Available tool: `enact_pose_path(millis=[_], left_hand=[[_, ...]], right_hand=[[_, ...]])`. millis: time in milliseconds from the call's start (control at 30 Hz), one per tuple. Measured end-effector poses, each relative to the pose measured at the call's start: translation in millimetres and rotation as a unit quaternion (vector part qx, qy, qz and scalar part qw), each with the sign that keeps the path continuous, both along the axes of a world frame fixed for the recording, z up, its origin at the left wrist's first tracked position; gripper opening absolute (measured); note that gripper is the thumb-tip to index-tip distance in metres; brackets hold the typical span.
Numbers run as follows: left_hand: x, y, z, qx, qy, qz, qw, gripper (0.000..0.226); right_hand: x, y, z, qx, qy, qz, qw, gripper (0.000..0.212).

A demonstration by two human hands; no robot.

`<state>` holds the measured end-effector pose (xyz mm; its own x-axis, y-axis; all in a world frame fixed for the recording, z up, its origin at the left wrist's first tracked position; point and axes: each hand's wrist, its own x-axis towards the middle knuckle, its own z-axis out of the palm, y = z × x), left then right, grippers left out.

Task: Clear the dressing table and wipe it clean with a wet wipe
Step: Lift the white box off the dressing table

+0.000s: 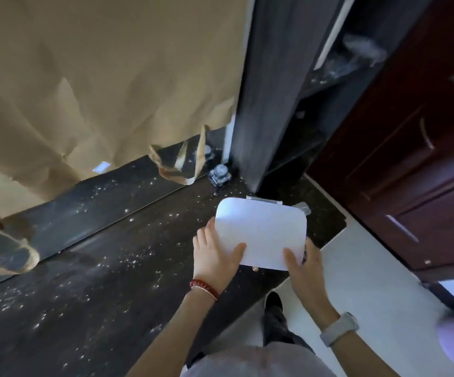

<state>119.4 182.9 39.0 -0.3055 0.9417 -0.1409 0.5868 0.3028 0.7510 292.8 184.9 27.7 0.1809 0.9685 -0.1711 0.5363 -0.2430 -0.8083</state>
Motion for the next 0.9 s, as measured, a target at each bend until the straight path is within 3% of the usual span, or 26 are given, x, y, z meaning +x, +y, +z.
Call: enact_pose_path(millis=[167,267,400,633,900], left_hand=[[83,64,2,0.004,0.031,-0.043,0.999,0.078],[133,104,1,-0.006,0.022,-0.022,0.999,0.077],[179,152,7,-0.001,-0.014,0.032,0.999,0.075],[189,207,19,0.012,-0.034,0.183,0.982,0.091],[180,233,1,0.0,-0.03,0.227,0.973,0.09]], right_hand=[[82,50,-7,0.038,0.048,-0.022,0.998,0.046],[132,99,-9,0.04,0.054,-0.022,0.997,0.041],[176,169,-4,0.044,0.066,0.025,0.997,0.055],[155,281,14,0.08,0.079,0.148,0.983,0.041],[128,332,3,0.022,0.056,0.263,0.963,0.07]])
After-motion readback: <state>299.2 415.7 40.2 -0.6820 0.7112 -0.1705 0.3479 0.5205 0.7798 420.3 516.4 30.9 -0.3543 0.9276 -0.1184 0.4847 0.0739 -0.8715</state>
